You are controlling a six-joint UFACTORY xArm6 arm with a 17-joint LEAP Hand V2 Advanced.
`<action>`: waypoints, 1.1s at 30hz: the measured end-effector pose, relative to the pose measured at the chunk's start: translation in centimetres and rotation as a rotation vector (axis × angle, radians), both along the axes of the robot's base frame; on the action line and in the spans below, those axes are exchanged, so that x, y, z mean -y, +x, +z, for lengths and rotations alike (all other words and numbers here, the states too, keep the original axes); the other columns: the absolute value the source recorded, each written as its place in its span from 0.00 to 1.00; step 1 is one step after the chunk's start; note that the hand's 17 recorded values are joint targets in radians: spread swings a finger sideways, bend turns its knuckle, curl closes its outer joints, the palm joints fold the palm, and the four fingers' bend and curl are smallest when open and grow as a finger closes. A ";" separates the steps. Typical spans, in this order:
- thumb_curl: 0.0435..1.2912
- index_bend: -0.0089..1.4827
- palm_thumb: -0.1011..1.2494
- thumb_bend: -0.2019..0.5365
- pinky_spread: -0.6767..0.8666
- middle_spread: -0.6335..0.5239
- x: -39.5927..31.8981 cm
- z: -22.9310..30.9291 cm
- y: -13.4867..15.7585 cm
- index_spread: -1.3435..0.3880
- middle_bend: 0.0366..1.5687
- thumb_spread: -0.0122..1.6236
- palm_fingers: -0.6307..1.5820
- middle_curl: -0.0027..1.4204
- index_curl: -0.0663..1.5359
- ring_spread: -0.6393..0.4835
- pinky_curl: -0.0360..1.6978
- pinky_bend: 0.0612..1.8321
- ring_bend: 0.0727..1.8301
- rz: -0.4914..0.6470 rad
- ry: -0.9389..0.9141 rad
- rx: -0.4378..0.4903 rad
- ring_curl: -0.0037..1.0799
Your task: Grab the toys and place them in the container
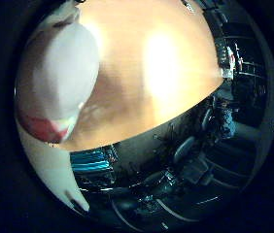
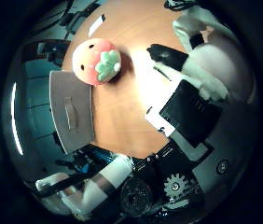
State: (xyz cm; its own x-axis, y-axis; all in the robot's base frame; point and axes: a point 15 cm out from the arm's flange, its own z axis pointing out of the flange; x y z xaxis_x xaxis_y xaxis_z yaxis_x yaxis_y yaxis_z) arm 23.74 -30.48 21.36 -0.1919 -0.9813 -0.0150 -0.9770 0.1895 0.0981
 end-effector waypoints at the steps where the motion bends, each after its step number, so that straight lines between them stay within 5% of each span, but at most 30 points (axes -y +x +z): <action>1: 0.33 0.68 0.87 0.27 0.28 0.33 -0.2 1.0 0.1 0.59 0.75 0.64 0.76 0.67 0.59 0.34 0.51 0.68 0.73 0.004 -0.003 0.002 0.70; 17: 0.45 0.68 0.86 0.25 0.29 0.36 -10.8 23.0 5.6 0.60 0.77 0.62 0.74 0.70 0.65 0.34 0.59 0.67 0.73 0.198 -0.098 0.139 0.77; 25: 0.48 0.67 0.86 0.26 0.29 0.36 -24.2 26.3 8.7 0.60 0.76 0.60 0.74 0.71 0.66 0.34 0.61 0.66 0.72 0.382 -0.092 0.229 0.79; 33: 0.51 0.66 0.86 0.25 0.29 0.36 -36.8 27.7 8.2 0.59 0.76 0.59 0.74 0.71 0.67 0.33 0.63 0.66 0.71 0.569 -0.042 0.308 0.81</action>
